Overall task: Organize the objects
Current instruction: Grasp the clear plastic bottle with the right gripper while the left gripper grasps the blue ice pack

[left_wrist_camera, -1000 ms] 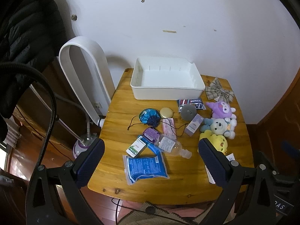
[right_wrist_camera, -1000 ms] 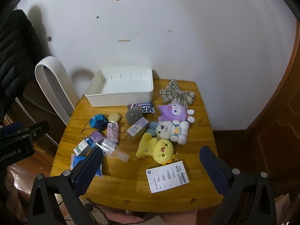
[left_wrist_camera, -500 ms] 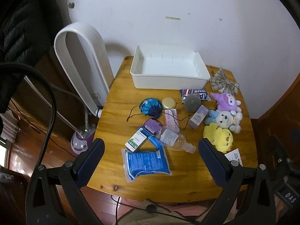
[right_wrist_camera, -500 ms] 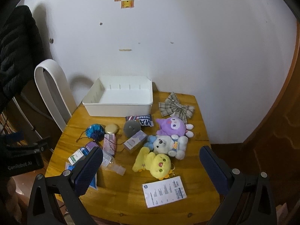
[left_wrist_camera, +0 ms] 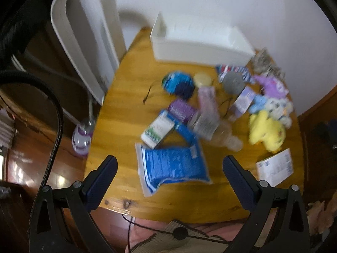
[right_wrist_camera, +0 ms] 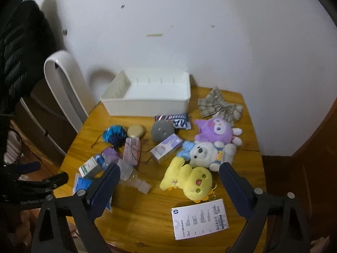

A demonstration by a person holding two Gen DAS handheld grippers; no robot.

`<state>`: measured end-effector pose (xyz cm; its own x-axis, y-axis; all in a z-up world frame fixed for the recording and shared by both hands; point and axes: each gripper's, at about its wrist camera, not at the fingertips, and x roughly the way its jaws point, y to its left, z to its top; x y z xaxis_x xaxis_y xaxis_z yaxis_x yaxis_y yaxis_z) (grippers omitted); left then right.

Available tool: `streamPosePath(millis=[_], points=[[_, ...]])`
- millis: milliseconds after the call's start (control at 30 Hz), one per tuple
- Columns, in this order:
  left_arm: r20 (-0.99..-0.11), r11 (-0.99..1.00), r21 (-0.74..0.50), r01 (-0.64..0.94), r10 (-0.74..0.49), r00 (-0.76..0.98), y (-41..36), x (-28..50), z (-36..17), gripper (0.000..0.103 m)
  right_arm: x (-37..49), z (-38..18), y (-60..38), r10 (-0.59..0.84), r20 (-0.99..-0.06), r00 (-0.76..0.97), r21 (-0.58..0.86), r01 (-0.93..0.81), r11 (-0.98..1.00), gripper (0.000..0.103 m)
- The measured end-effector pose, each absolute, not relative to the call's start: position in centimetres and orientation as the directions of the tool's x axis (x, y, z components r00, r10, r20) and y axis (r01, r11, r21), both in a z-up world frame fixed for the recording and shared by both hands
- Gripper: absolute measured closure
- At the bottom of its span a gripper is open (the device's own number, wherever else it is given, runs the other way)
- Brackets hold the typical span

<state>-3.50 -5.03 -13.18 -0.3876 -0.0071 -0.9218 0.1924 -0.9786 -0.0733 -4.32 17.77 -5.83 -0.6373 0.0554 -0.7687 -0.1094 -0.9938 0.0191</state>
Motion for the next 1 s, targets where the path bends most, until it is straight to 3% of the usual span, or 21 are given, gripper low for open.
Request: streamPosePath(millis=[167, 233, 400, 700, 800, 1000], points=[[-0.959, -0.954, -0.148, 0.261, 0.074, -0.273, -6.1, -3.6, -17.5, 0.003, -6.1, -9.3, 16.2, -0.009, -0.798, -0.603, 0.019, -0.011, -1.0, 0.009], [-0.965, -0.929, -0.193, 0.316, 0.122, -0.232, -6.6, -3.3, -18.8, 0.003, -7.3, -10.8, 15.2, -0.02, -0.81, -0.587, -0.011, 0.048, -0.999, 0.017], [-0.954, -0.852, -0.29, 0.435, 0.219, -0.207, -7.3, -2.7, -20.0, 0.003, -10.4, -13.9, 13.0, -0.055, -0.834, -0.548, -0.062, 0.193, -0.979, 0.026], [-0.945, -0.729, -0.327, 0.601, 0.272, -0.183, -8.4, -3.2, -22.1, 0.004, -12.8, -17.4, 9.3, -0.085, -0.854, -0.513, -0.153, 0.406, -0.901, 0.028], [-0.929, -0.695, -0.361, 0.622, 0.322, -0.18, -8.1, -3.6, -22.9, 0.004, -13.4, -18.7, 8.6, -0.082, -0.874, -0.479, -0.169, 0.458, -0.873, 0.037], [-0.922, -0.628, -0.377, 0.681, 0.323, -0.214, -9.2, -4.2, -23.3, 0.004, -14.1, -19.8, 7.9, -0.128, -0.891, -0.436, -0.131, 0.515, -0.847, 0.038]])
